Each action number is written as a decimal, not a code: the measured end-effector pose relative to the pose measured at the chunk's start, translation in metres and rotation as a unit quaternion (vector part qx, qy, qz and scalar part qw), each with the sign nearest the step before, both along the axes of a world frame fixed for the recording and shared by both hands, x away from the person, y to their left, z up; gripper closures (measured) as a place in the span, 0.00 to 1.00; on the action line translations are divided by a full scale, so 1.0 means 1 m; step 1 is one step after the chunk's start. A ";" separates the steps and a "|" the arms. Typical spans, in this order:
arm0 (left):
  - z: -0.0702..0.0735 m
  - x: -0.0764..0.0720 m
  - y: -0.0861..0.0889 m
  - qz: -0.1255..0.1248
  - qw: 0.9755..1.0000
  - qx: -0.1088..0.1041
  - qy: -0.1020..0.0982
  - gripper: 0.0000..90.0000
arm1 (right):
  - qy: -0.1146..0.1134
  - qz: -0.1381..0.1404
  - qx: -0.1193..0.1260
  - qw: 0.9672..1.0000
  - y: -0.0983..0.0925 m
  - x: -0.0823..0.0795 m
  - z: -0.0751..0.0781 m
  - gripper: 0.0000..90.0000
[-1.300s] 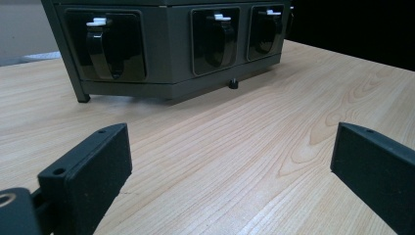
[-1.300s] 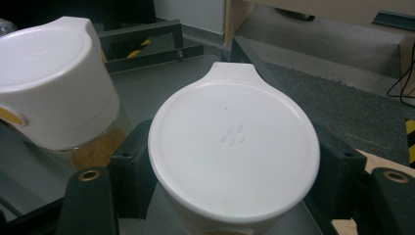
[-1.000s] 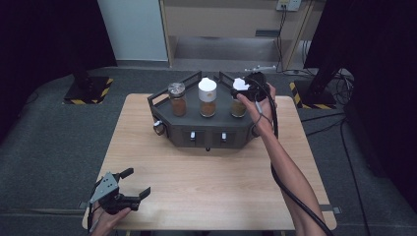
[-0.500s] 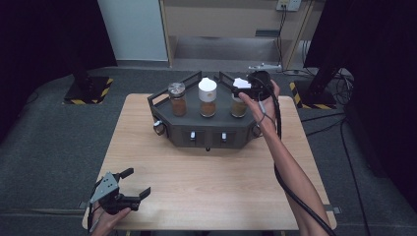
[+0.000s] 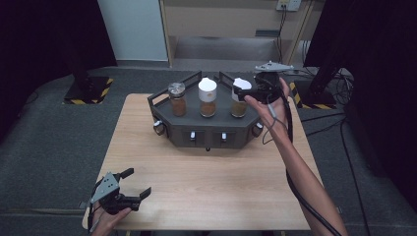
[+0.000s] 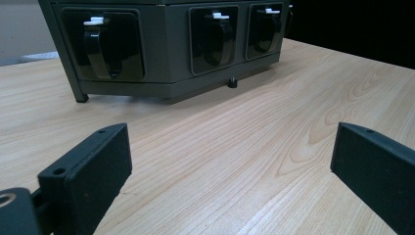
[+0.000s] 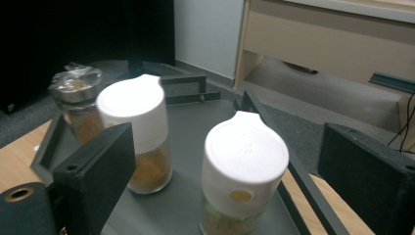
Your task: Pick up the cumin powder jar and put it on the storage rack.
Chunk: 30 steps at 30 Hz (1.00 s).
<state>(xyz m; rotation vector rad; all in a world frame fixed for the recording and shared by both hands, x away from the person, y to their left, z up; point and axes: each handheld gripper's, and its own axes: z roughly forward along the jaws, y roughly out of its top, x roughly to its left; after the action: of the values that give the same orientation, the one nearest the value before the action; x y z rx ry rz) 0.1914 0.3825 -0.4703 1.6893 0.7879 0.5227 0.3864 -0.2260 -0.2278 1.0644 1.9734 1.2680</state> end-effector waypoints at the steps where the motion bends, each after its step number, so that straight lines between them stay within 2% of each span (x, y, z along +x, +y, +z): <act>1: 0.000 0.000 0.000 0.001 1.000 0.000 0.001 0.01 | -0.002 0.003 0.000 1.000 -0.001 -0.003 0.000 0.08; 8: 0.000 0.000 0.000 0.001 1.000 0.001 0.000 0.01 | -0.018 0.026 0.013 0.999 -0.014 -0.028 -0.005 0.06; 13: 0.000 0.000 0.000 0.002 1.000 -0.001 0.001 0.01 | -0.031 0.040 0.011 0.999 -0.021 -0.048 -0.010 0.05; 16: 0.001 0.000 0.000 0.001 1.000 -0.001 0.002 0.01 | -0.034 0.047 0.022 0.998 -0.028 -0.061 -0.016 0.05; 30: 0.000 0.000 0.001 0.004 1.000 -0.005 0.001 0.01 | -0.047 0.065 0.032 0.996 -0.059 -0.107 -0.051 0.03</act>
<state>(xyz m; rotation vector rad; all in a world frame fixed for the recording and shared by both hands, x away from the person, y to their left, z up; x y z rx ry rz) 0.1913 0.3830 -0.4708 1.6774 0.7982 0.5226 0.2791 -0.2848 -0.2792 0.9016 1.9695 1.4310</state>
